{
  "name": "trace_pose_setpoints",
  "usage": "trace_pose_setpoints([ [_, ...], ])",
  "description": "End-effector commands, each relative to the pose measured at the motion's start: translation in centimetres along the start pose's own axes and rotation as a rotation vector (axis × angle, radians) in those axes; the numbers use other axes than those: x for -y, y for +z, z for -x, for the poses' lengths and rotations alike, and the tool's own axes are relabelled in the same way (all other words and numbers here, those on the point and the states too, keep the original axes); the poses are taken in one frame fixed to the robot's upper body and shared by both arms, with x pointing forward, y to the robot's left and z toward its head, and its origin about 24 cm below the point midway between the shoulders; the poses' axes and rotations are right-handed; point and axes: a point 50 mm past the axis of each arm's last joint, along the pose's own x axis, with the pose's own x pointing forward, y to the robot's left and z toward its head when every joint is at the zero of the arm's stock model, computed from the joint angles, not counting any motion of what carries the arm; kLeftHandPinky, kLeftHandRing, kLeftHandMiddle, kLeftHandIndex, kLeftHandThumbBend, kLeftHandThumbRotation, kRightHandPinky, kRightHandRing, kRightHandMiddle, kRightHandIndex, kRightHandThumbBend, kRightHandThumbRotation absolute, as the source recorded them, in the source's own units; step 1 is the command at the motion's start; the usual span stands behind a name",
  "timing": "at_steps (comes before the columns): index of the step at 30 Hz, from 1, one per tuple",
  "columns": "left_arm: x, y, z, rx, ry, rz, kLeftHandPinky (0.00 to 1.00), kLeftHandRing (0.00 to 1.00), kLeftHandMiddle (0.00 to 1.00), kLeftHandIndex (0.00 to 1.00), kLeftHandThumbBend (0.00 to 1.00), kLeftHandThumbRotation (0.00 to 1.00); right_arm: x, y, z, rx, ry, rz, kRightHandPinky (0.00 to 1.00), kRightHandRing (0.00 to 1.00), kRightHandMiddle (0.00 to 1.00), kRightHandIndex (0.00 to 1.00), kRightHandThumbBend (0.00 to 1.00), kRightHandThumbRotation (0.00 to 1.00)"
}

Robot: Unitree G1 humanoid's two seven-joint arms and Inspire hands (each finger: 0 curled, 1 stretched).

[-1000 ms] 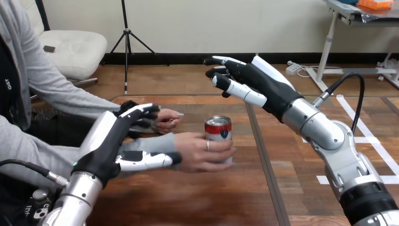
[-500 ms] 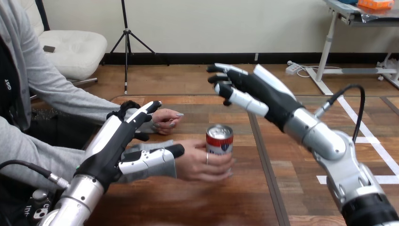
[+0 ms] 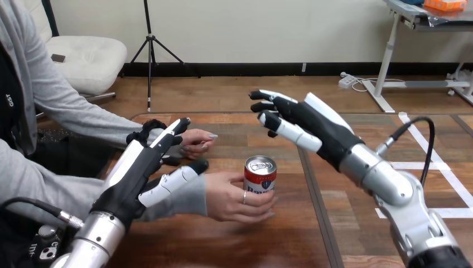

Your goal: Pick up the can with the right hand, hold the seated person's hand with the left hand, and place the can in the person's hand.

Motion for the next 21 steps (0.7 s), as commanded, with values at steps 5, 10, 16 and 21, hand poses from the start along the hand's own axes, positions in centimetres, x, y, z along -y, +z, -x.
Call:
trace_pose_setpoints([
  [5, 0.0, 0.7, -0.2, 0.047, 0.113, 0.106, 0.78, 0.95, 0.96, 0.95, 1.00, 1.00, 1.4, 1.9, 0.6, 0.130, -0.119, -0.019, 0.74, 0.86, 0.88, 0.91, 1.00, 1.00],
  [10, 0.2, 0.8, 0.0, 0.053, 0.158, 0.156, 0.89, 0.99, 0.98, 0.95, 1.00, 1.00, 0.9, 1.5, 1.2, 0.145, -0.146, -0.072, 0.77, 0.88, 0.89, 0.91, 1.00, 1.00],
  [16, 0.4, 0.8, 0.2, 0.082, 0.198, 0.200, 0.97, 1.00, 1.00, 0.96, 1.00, 1.00, 0.4, 1.1, 1.9, 0.161, -0.173, -0.121, 0.80, 0.89, 0.89, 0.91, 1.00, 1.00],
  [21, 0.6, 0.9, 0.5, 0.113, 0.228, 0.240, 0.99, 1.00, 1.00, 0.96, 1.00, 1.00, 0.0, 0.9, 2.7, 0.173, -0.198, -0.146, 0.84, 0.90, 0.89, 0.91, 1.00, 1.00],
])
